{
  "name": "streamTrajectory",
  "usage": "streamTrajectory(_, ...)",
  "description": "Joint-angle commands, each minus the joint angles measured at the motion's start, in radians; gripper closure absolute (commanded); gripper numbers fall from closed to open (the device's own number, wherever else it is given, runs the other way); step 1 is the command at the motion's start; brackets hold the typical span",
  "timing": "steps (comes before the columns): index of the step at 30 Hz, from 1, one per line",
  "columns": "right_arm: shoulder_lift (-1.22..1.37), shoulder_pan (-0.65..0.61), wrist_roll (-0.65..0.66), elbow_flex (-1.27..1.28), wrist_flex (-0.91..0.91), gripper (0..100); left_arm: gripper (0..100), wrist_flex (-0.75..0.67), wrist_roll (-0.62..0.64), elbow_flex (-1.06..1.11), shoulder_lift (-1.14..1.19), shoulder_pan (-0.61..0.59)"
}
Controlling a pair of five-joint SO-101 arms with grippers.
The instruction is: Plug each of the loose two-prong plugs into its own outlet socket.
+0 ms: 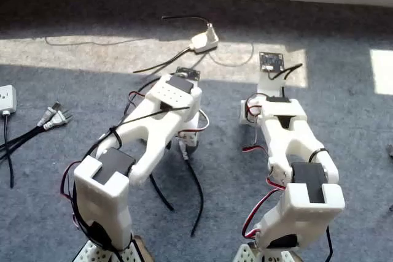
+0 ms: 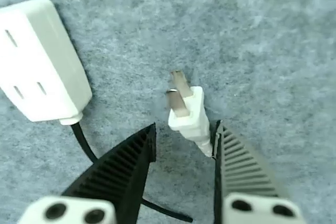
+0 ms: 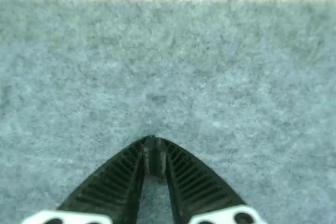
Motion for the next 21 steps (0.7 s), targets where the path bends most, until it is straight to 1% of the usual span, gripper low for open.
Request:
streamTrajectory(1,0.001,-0.001,0.009,-0.050,0.002,98.9,81,-0.044,0.008,0.035,-0.005,0.071)
streamTrajectory(6,0.001,-0.001,0.009,-0.050,0.002,98.9,81,-0.144,0.061,0.082,-0.005,0.074)
streamTrajectory(14,0.001,-0.001,0.009,-0.048,0.002,98.9,81,-0.196,0.066,0.077,-0.013,0.048)
streamTrajectory(18,0.001,-0.001,0.009,-0.048,0.002,98.9,81,-0.219,0.132,0.077,-0.015,0.019)
streamTrajectory(21,0.001,-0.001,0.009,-0.048,0.002,98.9,81,-0.222,0.141,0.077,-0.013,0.013)
